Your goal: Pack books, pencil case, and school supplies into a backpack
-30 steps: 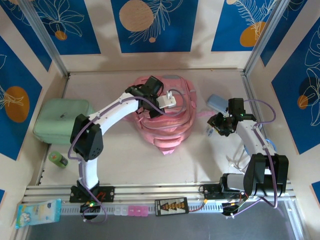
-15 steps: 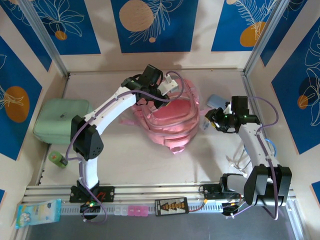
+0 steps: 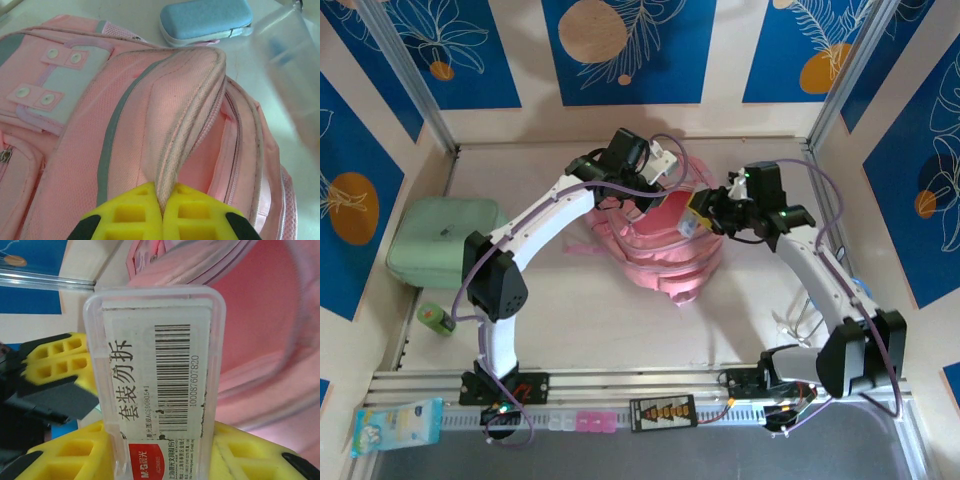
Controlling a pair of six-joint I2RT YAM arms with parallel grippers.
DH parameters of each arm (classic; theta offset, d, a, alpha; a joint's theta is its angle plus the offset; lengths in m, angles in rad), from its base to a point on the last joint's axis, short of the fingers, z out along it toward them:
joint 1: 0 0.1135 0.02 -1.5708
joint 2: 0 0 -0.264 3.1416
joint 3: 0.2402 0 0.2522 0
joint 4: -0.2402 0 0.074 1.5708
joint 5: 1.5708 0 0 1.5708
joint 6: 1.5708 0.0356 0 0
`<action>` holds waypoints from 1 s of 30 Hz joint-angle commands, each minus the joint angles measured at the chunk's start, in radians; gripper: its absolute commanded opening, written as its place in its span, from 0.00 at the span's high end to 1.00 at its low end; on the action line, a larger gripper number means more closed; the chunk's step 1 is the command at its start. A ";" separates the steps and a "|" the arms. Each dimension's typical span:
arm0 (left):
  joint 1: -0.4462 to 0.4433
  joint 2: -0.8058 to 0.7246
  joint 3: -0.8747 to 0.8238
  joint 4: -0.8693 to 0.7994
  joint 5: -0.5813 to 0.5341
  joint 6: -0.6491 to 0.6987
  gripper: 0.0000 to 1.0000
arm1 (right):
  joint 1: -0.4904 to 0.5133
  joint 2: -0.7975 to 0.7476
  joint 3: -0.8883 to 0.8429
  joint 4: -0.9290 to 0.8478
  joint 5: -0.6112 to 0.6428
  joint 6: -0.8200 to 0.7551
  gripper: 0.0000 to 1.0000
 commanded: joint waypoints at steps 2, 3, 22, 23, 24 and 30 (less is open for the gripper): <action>-0.012 -0.061 0.071 0.139 -0.031 -0.070 1.00 | 0.065 0.046 0.021 0.074 0.098 0.165 0.60; -0.013 -0.059 0.071 0.148 -0.035 -0.084 1.00 | 0.080 0.058 0.022 0.083 0.119 0.191 0.60; -0.008 -0.035 0.096 0.176 -0.009 -0.172 1.00 | 0.100 0.367 0.157 0.254 0.143 0.393 0.35; -0.009 -0.034 0.097 0.171 -0.007 -0.167 1.00 | 0.099 0.351 0.131 0.263 0.152 0.398 0.32; -0.009 -0.033 0.096 0.167 -0.006 -0.164 1.00 | 0.097 0.333 0.107 0.275 0.155 0.397 0.31; -0.008 -0.030 0.096 0.163 0.004 -0.157 1.00 | 0.093 0.235 0.013 0.272 0.136 0.358 0.29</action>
